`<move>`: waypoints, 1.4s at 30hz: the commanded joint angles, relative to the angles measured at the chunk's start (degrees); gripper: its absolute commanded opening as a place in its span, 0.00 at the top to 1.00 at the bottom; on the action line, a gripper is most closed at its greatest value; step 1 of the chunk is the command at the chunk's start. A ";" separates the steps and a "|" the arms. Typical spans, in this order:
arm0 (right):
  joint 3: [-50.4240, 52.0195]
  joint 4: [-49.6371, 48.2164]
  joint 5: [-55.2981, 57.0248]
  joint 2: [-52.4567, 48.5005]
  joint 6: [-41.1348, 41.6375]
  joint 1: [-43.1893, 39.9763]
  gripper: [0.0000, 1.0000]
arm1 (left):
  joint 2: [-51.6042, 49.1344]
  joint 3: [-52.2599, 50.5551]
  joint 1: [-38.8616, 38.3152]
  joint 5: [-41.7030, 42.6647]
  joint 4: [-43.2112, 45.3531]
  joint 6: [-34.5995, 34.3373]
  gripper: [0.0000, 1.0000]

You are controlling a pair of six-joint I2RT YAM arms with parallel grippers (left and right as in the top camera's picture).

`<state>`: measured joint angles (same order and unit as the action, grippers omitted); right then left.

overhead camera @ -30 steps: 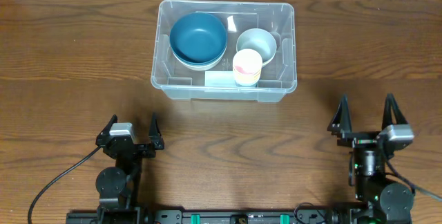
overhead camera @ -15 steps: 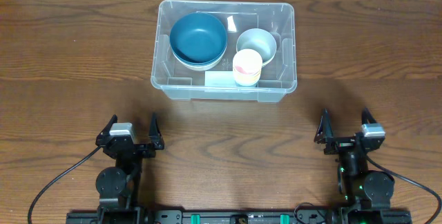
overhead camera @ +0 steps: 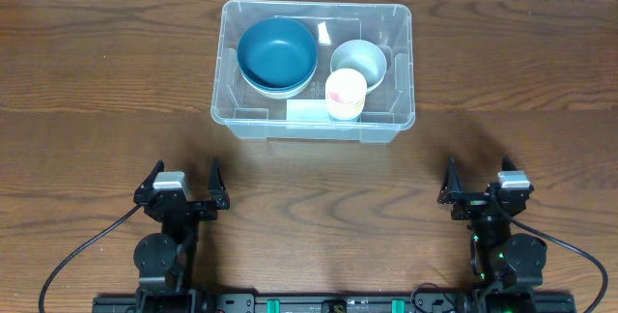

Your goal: Pack container

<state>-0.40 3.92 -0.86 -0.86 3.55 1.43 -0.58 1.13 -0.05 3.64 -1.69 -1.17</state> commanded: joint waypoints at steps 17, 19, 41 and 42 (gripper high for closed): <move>0.09 0.39 0.39 0.55 -2.54 0.37 0.01 | 0.35 -0.90 0.20 0.24 -2.12 0.94 0.02; 0.09 0.39 0.42 0.55 -6.47 0.35 0.01 | 0.35 -0.90 0.20 0.24 -2.12 0.94 0.02; 0.09 0.37 0.42 0.55 -7.43 0.35 0.01 | 0.35 -0.90 0.20 0.24 -2.12 0.94 0.02; 0.09 0.37 0.42 0.55 -7.45 0.35 0.01 | 0.35 -0.90 0.20 0.24 -2.12 0.94 0.02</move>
<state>-0.40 3.95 -0.80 -0.84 -3.81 1.43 -0.58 1.13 -0.05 3.64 -1.69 -1.17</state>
